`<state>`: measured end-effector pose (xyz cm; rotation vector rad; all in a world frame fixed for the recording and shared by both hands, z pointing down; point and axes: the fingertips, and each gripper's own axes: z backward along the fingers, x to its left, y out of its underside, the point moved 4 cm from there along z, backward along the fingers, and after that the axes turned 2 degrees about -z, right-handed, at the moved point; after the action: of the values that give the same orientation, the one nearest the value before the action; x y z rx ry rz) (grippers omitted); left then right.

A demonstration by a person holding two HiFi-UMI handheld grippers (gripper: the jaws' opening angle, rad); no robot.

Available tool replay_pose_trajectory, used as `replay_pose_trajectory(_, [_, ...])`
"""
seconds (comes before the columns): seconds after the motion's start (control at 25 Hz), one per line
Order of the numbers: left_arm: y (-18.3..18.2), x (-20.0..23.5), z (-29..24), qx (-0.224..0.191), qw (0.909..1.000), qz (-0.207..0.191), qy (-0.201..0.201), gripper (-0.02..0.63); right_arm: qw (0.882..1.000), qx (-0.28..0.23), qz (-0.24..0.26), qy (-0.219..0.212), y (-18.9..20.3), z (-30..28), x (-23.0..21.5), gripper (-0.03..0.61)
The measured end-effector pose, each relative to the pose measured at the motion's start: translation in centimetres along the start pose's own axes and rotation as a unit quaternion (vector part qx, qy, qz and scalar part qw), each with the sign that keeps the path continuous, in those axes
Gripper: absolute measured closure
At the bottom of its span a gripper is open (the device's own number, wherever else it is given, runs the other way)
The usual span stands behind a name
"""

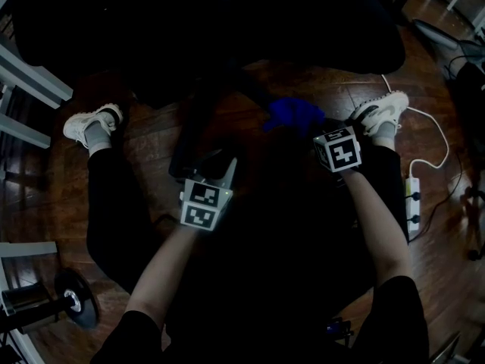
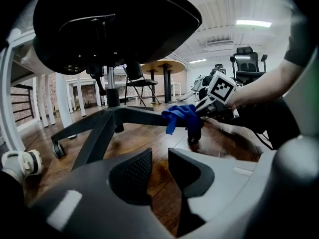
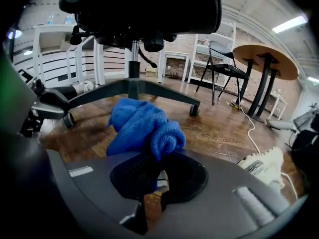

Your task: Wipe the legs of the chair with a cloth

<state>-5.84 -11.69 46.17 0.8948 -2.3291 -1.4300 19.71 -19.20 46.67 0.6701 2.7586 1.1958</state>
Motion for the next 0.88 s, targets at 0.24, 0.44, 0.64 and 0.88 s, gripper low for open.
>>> replay_pose_trajectory(0.24, [0.5,-0.3,0.0,0.009,0.9999,0.006,-0.002,0.511,1.000,-0.010,0.017,-0.003,1.2,1.5,-0.4,0.529])
replay_pose_trajectory(0.44, [0.8,0.2,0.4,0.014,0.9998,0.010,-0.010,0.511,0.994,-0.084,-0.068,-0.020,-0.4,1.9,-1.1,0.531])
replay_pose_trajectory(0.64, [0.5,1.6,1.5,0.011,0.9996,0.010,-0.024,0.511,0.950,-0.191,-0.225,-0.098,-4.6,1.5,-1.6,0.531])
replay_pose_trajectory(0.88, [-0.2,4.4,3.0,0.003,0.9984,0.016,-0.054,0.511,0.897,-0.249,-0.313,-0.187,-11.8,-1.1,-2.4,0.531])
